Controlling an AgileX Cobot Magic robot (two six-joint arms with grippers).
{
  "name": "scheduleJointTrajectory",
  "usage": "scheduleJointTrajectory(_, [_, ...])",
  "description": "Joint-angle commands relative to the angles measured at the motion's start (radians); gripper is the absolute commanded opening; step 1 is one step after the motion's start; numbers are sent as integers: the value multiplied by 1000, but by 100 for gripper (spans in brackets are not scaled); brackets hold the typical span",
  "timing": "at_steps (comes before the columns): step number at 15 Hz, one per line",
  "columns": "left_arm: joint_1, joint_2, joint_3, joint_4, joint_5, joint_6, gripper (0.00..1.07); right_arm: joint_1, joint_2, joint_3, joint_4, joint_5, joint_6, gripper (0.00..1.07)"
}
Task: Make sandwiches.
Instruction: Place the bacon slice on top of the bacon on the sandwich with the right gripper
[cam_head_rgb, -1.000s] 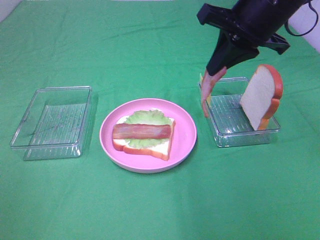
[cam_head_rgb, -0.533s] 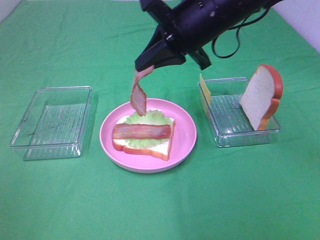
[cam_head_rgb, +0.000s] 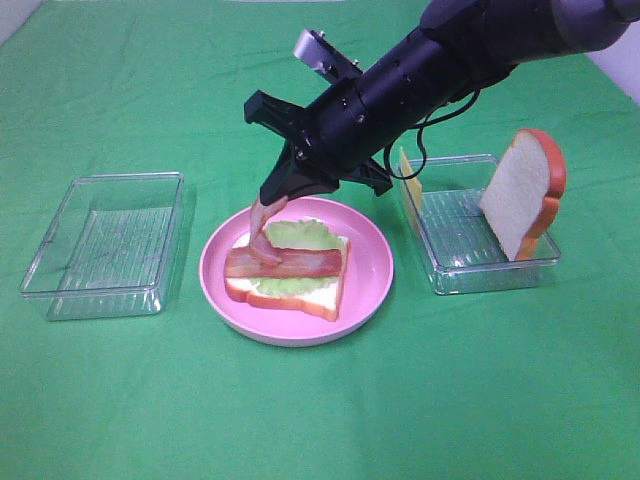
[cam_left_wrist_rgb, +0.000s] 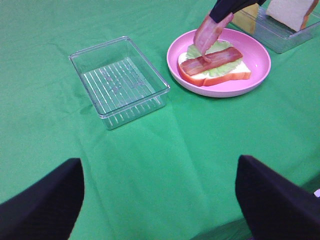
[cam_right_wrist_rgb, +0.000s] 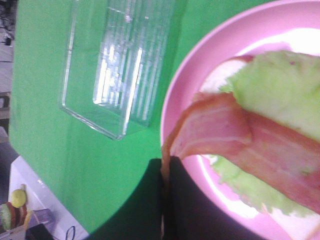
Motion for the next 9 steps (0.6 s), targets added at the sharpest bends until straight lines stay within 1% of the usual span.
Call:
scheduleJointTrajectory(1, [-1, -19, 2, -1, -12, -8, 79, -1, -8, -3, -225, 14, 221, 0])
scheduleJointTrajectory(2, [-1, -19, 2, -1, -12, -8, 79, -1, -8, -3, -225, 14, 221, 0])
scheduleJointTrajectory(3, [-1, -19, 2, -1, -12, -8, 79, -1, -9, -3, -323, 29, 302, 0])
scheduleJointTrajectory(4, [-1, -19, 2, -1, -12, -8, 79, -1, -9, -3, -365, 42, 337, 0])
scheduleJointTrajectory(5, [-1, -19, 2, -1, -12, -8, 79, -1, -9, -3, -381, 49, 350, 0])
scheduleJointTrajectory(7, [-1, -19, 2, -1, -12, -8, 79, -1, -9, -3, -384, 49, 350, 16])
scheduleJointTrajectory(8, [-1, -19, 2, -1, -12, -8, 79, -1, -9, -3, -384, 49, 350, 16])
scheduleJointTrajectory(9, [-1, -19, 2, -1, -12, -8, 79, -1, -9, -3, -384, 49, 350, 29])
